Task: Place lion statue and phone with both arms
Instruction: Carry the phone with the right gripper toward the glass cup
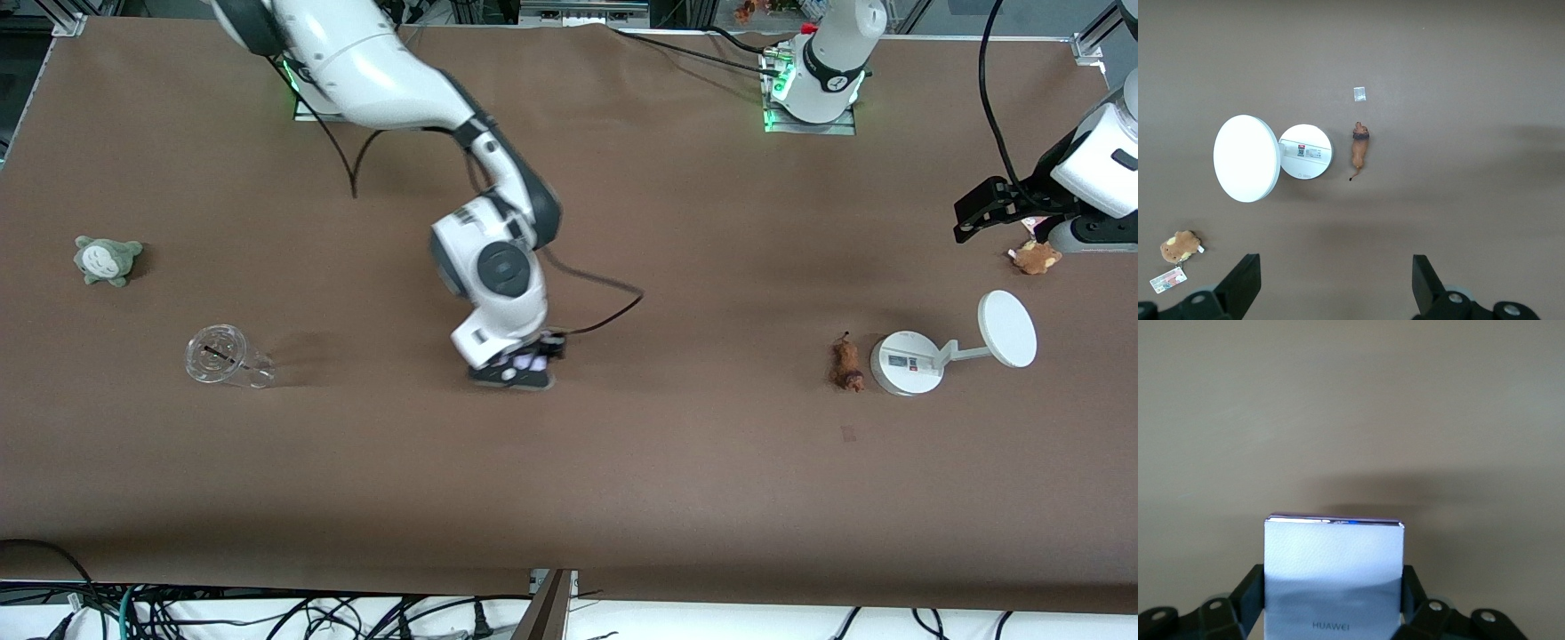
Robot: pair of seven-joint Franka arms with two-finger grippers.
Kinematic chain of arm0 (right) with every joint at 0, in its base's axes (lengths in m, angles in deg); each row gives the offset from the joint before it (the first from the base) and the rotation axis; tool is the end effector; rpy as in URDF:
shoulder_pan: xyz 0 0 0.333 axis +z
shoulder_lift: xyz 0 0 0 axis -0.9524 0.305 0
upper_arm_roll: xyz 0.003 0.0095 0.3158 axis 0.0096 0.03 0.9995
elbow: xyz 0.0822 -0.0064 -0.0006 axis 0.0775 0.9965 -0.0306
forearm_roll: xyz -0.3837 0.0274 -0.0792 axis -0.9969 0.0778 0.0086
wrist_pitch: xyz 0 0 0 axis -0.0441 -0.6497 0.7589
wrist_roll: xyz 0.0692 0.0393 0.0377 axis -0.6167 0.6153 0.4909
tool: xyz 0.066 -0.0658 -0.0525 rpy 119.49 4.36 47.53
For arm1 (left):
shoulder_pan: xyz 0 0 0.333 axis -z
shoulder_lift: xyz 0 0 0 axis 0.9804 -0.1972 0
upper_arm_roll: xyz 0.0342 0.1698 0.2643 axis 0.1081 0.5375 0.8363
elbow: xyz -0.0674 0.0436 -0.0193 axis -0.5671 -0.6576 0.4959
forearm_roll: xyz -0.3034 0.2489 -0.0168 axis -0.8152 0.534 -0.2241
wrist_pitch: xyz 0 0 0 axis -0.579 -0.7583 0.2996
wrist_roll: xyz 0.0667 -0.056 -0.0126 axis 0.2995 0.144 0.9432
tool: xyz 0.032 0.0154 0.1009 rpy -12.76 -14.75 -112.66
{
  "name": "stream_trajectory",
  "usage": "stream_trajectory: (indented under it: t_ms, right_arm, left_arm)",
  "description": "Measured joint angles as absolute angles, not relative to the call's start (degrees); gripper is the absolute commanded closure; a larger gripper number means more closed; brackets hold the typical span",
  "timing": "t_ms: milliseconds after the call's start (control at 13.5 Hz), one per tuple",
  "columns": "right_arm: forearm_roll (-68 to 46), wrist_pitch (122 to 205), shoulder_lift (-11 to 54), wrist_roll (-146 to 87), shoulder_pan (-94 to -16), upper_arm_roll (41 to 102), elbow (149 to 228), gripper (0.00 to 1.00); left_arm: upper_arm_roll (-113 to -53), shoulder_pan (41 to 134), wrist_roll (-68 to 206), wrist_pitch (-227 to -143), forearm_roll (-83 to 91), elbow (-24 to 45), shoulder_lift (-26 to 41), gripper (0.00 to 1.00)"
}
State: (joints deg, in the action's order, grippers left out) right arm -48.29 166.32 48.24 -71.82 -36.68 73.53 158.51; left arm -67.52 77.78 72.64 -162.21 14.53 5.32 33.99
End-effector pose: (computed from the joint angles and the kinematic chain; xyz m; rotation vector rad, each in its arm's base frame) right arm 0.6349 0.4159 0.2541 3.0923 -0.0963 0.0376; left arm 0.5560 -0.0154 0.6000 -3.1092 -0.0257 -0.0167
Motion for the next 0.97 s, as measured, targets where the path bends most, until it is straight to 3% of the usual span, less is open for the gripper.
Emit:
stream_trajectory:
  t_ms: [446,965]
  right_arm:
    - [-48.23,163.61,45.91,-56.82,-48.96,73.50,163.20,0.65]
    - [-46.59,166.24,41.60,-44.72,-58.53,73.54,174.96,0.65]
  left_arm:
    - [-67.52,77.78,72.64,-162.21,14.53,5.26,34.00,0.00]
    - [-67.64,77.79,72.64,-162.21,14.53,5.21,34.00,0.00]
